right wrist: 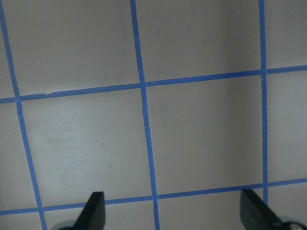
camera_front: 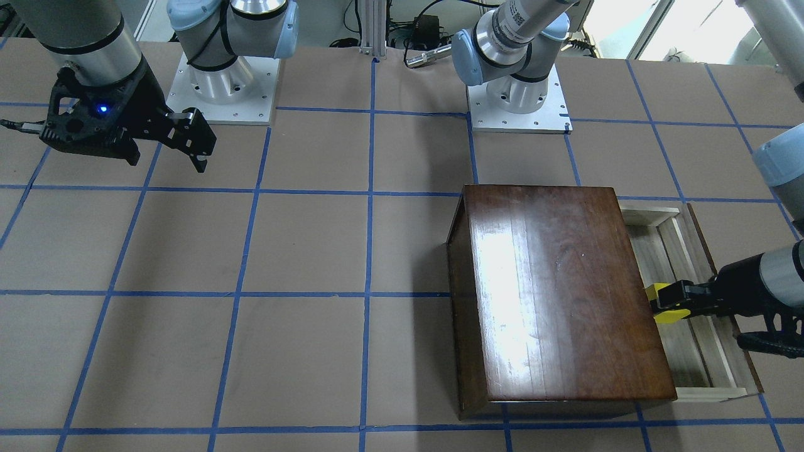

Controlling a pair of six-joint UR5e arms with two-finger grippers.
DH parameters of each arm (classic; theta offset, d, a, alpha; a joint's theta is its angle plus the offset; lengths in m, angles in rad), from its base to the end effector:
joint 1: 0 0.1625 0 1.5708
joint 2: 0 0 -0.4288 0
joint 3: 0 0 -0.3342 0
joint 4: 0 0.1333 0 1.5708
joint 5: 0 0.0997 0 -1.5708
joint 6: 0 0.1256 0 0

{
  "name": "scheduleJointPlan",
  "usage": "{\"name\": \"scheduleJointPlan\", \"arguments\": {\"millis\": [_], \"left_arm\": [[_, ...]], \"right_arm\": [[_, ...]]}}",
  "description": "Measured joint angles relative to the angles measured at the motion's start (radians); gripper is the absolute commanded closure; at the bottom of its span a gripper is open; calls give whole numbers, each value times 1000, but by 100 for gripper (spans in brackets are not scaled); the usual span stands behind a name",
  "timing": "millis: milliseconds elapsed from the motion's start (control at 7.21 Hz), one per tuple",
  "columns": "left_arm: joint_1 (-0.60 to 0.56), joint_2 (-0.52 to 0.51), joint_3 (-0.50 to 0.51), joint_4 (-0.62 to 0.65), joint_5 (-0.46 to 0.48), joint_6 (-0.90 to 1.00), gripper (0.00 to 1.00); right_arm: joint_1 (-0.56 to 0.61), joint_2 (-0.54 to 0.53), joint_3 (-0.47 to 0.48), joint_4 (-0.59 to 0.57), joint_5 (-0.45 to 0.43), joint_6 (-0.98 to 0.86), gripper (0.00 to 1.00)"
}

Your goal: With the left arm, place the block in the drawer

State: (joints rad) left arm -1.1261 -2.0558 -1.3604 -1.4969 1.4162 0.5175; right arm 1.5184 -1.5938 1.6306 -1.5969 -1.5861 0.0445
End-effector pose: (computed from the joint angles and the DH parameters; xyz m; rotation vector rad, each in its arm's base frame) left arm 0.1180 -0.6024 0.3097 -0.0832 -2.9071 -0.1554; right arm 0.1091 -0.4288 0.4522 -0.1513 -3.1226 -0.0168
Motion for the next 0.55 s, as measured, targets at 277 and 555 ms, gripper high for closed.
{"name": "scheduleJointPlan", "arguments": {"millis": [277,555], "left_arm": [[-5,37,4,-57,0,-39,0],[-17,83,41,-112,1,-108,0]], "right_arm": [[0,0,0,0,0,0,0],[0,0,0,0,0,0,0]]}}
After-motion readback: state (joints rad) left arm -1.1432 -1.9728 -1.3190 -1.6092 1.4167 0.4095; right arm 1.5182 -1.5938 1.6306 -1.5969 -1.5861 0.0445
